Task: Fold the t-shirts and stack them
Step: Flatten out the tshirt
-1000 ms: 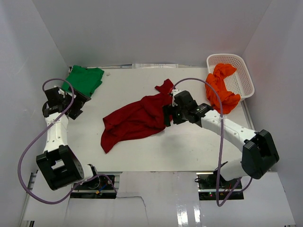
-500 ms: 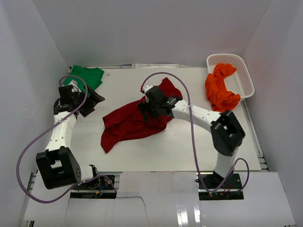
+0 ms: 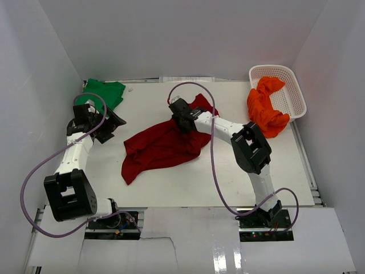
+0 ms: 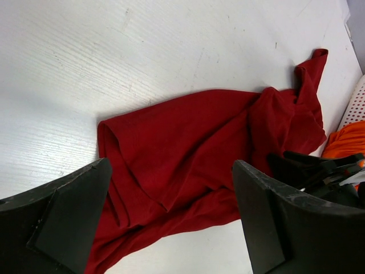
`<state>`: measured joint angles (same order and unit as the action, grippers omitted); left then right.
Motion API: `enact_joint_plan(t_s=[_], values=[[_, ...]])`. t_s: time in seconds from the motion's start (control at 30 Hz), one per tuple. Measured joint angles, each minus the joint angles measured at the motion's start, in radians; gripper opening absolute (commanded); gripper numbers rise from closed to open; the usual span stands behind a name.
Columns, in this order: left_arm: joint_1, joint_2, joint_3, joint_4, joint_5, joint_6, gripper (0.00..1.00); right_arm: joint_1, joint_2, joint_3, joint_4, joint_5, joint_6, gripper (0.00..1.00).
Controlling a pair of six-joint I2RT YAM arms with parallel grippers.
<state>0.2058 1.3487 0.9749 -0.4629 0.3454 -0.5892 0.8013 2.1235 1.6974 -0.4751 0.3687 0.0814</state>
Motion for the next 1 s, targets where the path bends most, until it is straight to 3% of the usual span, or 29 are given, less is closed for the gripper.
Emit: enact_joint_plan(t_s=[0.07,0.23,0.3,0.4,0.47,0.5,0.53,0.67,0.77,0.83,1.0], values=[[0.0,0.0,-0.001,0.001,-0.003,0.002,0.98,-0.008,-0.002,-0.013,-0.003,0.023,-0.006,0.08],[0.0,0.0,-0.005,0.006,-0.009,0.006,0.98,-0.023,-0.06,-0.087,-0.024,0.032,0.03,0.08],[0.0,0.0,-0.01,0.012,-0.01,0.006,0.98,-0.028,-0.187,-0.218,-0.024,0.021,0.071,0.08],[0.0,0.0,-0.019,0.018,-0.012,0.009,0.98,-0.037,-0.509,-0.473,-0.051,-0.005,0.16,0.09],[0.0,0.0,-0.02,0.019,-0.012,0.011,0.98,-0.043,-0.723,-0.599,-0.086,-0.033,0.24,0.22],[0.0,0.0,-0.02,0.021,-0.012,0.013,0.98,-0.049,-0.797,-0.656,-0.101,-0.053,0.282,0.39],[0.0,0.0,-0.02,0.023,-0.012,0.013,0.98,-0.05,-0.86,-0.713,-0.111,-0.07,0.323,0.93],[0.002,0.0,-0.02,0.023,-0.007,0.014,0.98,0.029,-0.863,-0.873,-0.231,-0.124,0.447,0.9],[0.002,0.002,-0.02,0.023,-0.005,0.014,0.98,0.076,-0.808,-0.843,-0.327,-0.119,0.473,0.9],[0.002,0.002,-0.02,0.023,-0.004,0.015,0.98,0.063,-0.766,-0.723,-0.369,-0.089,0.452,0.9],[0.002,0.003,-0.02,0.023,-0.003,0.018,0.98,-0.053,-0.454,-0.164,-0.328,-0.011,0.291,0.9]])
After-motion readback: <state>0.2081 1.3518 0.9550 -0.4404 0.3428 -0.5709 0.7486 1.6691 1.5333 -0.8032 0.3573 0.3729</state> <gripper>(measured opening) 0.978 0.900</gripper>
